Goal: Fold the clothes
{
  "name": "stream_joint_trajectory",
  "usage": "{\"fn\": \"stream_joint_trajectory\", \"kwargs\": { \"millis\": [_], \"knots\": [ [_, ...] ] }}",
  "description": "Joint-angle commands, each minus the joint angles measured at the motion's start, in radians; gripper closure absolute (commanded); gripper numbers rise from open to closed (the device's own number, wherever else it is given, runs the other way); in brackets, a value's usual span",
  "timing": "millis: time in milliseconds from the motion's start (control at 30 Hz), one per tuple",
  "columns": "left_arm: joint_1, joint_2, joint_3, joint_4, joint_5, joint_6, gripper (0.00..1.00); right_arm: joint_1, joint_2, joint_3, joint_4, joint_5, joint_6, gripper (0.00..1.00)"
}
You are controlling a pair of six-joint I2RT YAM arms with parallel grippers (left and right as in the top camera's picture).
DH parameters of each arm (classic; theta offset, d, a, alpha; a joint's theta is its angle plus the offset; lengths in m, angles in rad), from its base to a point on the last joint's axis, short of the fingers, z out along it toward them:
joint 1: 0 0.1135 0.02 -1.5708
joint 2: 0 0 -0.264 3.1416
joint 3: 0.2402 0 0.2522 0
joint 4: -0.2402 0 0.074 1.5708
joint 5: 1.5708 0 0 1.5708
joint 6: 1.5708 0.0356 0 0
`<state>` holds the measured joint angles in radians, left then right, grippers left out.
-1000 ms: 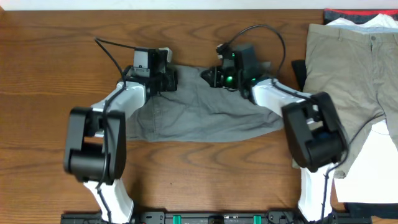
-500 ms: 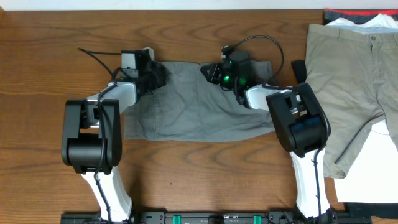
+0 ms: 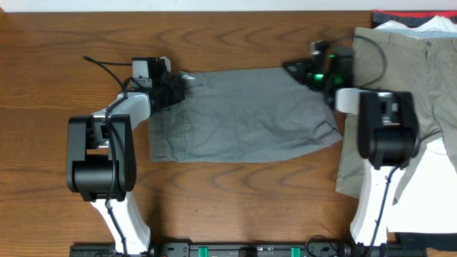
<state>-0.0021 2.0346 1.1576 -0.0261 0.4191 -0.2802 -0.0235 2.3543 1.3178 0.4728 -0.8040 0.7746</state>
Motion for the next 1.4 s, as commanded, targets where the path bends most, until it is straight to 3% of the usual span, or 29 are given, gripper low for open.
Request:
{"fn": "stream_joint_trajectory", "kwargs": {
  "millis": [0,333,467,533,667,800,967,1033,1200,1367],
  "knots": [
    [0.038,0.011,-0.008,-0.027,-0.072,0.036,0.94,-0.109,0.045,-0.015,-0.012,-0.099,-0.035,0.93],
    [0.107,-0.069,0.000,-0.030,0.090,0.032,0.92,-0.194,-0.067,-0.014,0.047,-0.438,-0.033,0.95],
    [0.127,-0.194,0.000,-0.052,0.134,0.032,0.83,-0.166,-0.173,-0.014,0.028,-0.497,-0.021,0.96],
    [0.126,-0.262,0.000,-0.090,0.135,0.032,0.74,-0.138,-0.226,-0.014,-0.002,-0.504,-0.020,0.96],
    [0.109,-0.374,0.000,-0.242,0.135,0.045,0.69,-0.049,-0.314,-0.014,-0.116,-0.496,-0.040,0.97],
    [0.080,-0.410,0.000,-0.424,0.126,0.066,0.69,0.075,-0.346,-0.014,-0.337,-0.344,-0.134,0.97],
    [0.060,-0.407,-0.003,-0.558,0.023,0.066,0.69,0.255,-0.348,-0.014,-0.657,0.253,-0.116,0.98],
    [0.057,-0.407,-0.003,-0.581,-0.010,0.066,0.69,0.320,-0.348,-0.014,-0.711,0.456,-0.192,0.98],
    [0.046,-0.406,-0.021,-0.651,-0.040,0.075,0.68,0.442,-0.351,-0.011,-0.866,0.524,-0.432,0.95],
    [0.019,-0.400,-0.094,-0.661,-0.116,0.077,0.68,0.463,-0.347,-0.016,-1.155,0.655,-0.445,0.96]
  ]
}}
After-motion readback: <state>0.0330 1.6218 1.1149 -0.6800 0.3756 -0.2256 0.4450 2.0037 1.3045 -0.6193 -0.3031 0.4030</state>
